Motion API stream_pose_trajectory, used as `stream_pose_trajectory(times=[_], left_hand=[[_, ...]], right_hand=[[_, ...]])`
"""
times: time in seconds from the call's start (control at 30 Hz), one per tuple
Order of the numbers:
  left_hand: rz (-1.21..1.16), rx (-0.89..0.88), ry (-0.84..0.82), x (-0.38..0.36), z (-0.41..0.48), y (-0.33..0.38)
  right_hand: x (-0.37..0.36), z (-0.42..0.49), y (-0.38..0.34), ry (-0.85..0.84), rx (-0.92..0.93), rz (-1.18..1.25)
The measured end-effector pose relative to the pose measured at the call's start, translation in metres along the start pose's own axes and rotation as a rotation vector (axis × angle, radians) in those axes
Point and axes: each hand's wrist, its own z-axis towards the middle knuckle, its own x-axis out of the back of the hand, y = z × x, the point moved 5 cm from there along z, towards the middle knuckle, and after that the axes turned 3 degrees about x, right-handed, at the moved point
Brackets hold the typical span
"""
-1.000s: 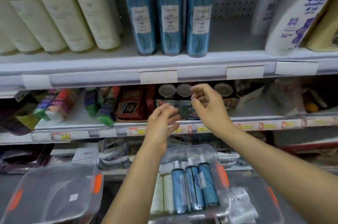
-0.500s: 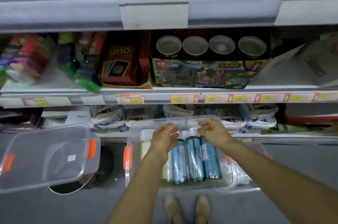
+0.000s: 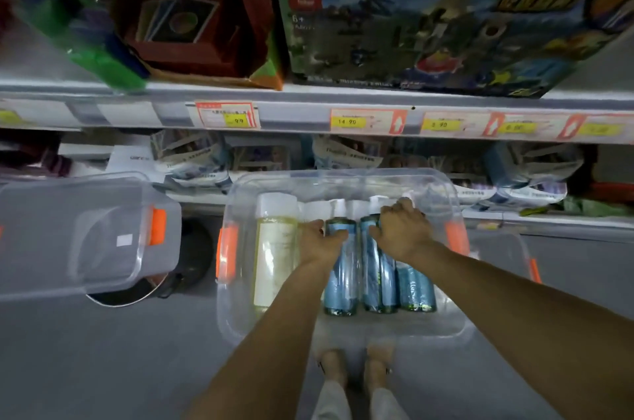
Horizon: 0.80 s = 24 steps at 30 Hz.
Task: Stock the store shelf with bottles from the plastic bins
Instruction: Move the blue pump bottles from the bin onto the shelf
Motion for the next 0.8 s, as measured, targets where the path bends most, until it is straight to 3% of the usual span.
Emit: stream_pose_trajectory(times=[0.13,0.3,0.4,0.63,0.8], left_hand=[[0.16,-0.033,-0.02,-0.01,0.011,-0.016],[0.413,-0.122,0.026,-0.016,0.022,-0.032],[0.475,-0.16,0.048,-0.014,0.019,-0.03],[0.283,-0.099,0.015,0.0,0.02,-0.037],[0.085,-0.075,-0.105,0.005,0.013,-0.036]], right_hand=[[-0.015,0.014,-0.002,-0.059,-0.062,-0.231],[-0.027,0.022,0.0,0.014,-0.111,-0.194],[-0.025,0.024,0.004,0.091,-0.092,-0.065],[-0.024,0.004,-0.012,0.227,-0.037,0.338],[-0.025,-0.009,-0.013,0.137,0.002,0.789]])
